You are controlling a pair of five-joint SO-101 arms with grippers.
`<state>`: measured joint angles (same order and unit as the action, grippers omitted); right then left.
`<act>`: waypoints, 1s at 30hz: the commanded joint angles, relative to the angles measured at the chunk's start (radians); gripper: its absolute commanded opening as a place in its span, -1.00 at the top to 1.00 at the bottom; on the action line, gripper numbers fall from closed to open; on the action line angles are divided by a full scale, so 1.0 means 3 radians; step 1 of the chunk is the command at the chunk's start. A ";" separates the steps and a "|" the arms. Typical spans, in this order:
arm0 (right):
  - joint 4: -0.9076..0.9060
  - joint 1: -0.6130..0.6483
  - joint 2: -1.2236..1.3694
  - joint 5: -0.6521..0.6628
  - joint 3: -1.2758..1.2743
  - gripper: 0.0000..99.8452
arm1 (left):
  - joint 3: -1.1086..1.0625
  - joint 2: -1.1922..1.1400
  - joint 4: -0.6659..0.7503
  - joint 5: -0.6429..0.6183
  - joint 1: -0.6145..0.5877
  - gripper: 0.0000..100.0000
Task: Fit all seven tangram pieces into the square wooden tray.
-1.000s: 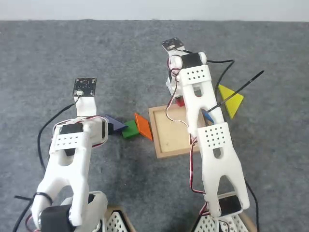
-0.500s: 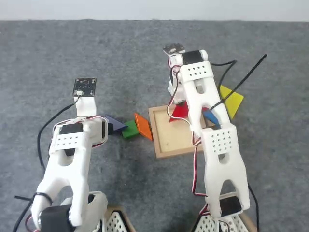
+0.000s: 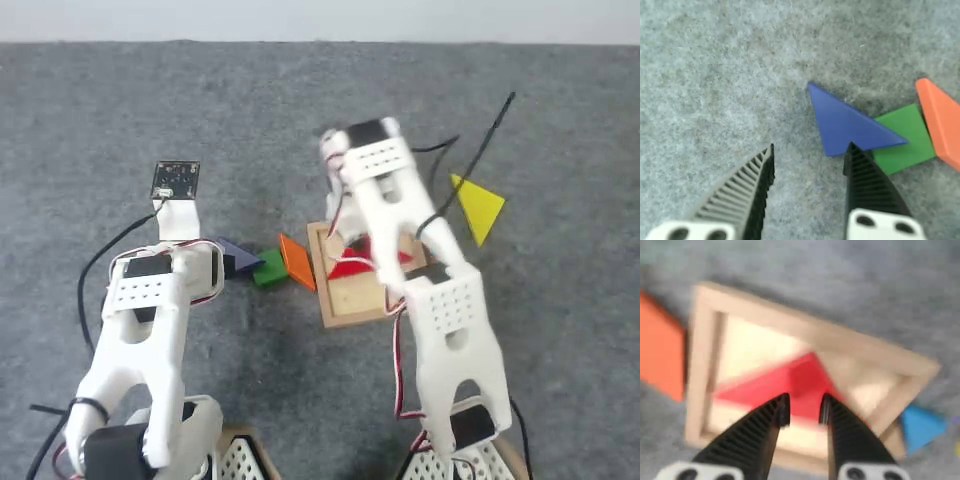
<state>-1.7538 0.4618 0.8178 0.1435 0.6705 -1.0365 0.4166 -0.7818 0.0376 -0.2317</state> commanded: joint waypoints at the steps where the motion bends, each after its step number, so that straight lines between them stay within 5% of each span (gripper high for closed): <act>1: 0.0043 0.0151 -0.0534 -0.0164 -0.0384 0.75 | 0.0018 0.0010 0.0097 -0.0020 -0.0031 0.56; 10: 0.0944 0.0212 -0.2140 -0.0266 -0.2399 0.75 | 0.0018 0.0010 0.0097 -0.0020 -0.0031 0.56; 15: 0.1931 -0.0008 -0.2877 -0.0256 -0.3048 0.75 | 0.0018 0.0010 0.0097 -0.0020 -0.0026 0.56; 21: 0.2544 -0.0197 -0.2524 -0.0164 -0.2900 0.75 | 0.0008 0.0010 0.0097 -0.0020 -0.0026 0.56; 30: 0.2570 -0.0258 -0.1337 -0.0128 -0.2235 0.60 | 0.0003 0.0005 0.0092 -0.0020 -0.0031 0.56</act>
<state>-0.9897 0.3943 0.3805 0.0913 -0.0813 -1.0365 0.4166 -0.7818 0.0376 -0.2317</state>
